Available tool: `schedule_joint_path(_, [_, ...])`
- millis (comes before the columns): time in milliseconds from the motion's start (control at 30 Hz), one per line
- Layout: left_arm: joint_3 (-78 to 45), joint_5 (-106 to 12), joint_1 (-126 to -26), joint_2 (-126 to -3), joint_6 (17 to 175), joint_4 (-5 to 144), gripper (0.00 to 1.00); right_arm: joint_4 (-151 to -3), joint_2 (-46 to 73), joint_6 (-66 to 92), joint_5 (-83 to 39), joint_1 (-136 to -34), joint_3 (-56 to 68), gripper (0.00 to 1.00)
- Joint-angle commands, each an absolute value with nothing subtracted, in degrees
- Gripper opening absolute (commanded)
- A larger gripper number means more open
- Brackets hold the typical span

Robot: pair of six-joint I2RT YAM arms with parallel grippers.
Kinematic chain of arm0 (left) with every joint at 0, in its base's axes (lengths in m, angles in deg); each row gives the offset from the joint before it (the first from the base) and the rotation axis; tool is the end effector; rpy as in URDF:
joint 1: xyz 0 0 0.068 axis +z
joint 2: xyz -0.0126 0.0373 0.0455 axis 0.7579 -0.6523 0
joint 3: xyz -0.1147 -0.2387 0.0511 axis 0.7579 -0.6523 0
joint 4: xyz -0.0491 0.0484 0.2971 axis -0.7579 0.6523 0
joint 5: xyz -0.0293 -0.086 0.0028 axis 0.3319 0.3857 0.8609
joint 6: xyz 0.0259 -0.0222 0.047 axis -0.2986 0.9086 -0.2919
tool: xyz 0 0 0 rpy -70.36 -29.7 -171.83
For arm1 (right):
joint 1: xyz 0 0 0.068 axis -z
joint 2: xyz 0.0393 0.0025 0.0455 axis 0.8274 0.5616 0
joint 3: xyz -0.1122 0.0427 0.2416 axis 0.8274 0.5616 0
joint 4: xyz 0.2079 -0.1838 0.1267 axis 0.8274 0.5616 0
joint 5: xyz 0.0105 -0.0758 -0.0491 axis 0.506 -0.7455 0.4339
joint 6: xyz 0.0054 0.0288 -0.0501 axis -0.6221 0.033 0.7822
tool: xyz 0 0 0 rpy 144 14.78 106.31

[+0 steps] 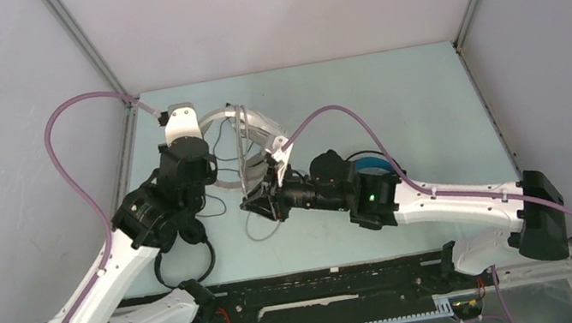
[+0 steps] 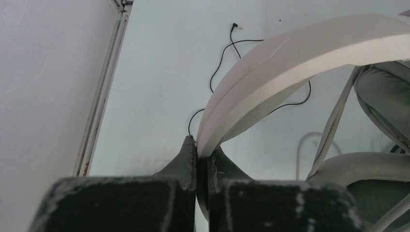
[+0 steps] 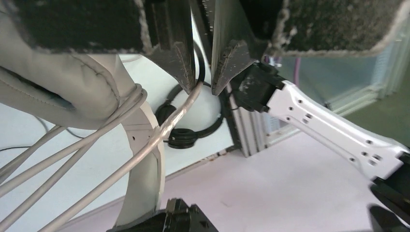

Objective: Wrap the headphones
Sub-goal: Wrap the headphones cable around the headphones.

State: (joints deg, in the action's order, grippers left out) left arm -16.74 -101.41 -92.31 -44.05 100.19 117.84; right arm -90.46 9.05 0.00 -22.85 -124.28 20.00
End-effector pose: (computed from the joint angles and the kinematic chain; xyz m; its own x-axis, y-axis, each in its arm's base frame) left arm 0.1836 -0.1301 0.4188 -0.3458 0.0700 -0.9357 -0.0877 0.9904 0.1065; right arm 0.1322 0.3484 0.3420 -0.3477 0.0426 -0.9366 -0.9029 0.2539 0.3467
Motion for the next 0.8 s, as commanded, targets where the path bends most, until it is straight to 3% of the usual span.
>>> schedule_joint_path(0, [-9.6, -102.0, -91.4, -42.1, 106.1, 111.9, 0.0, -91.5, 11.0, 13.2, -32.0, -126.9, 17.7, 0.21])
schedule_joint_path(367, [-3.2, -98.5, -91.2, -42.8, 108.1, 114.6, 0.0, -111.3, 12.4, 25.9, -41.0, -129.3, 30.3, 0.21])
schedule_joint_path(667, [1.1, -95.0, -91.2, -43.5, 108.9, 115.2, 0.0, -128.2, 13.2, 26.4, -39.3, -127.6, 40.8, 0.29])
schedule_joint_path(767, [3.3, -94.1, -91.1, -43.9, 109.2, 116.0, 0.0, -133.8, 14.2, 26.3, -37.6, -126.5, 43.6, 0.36])
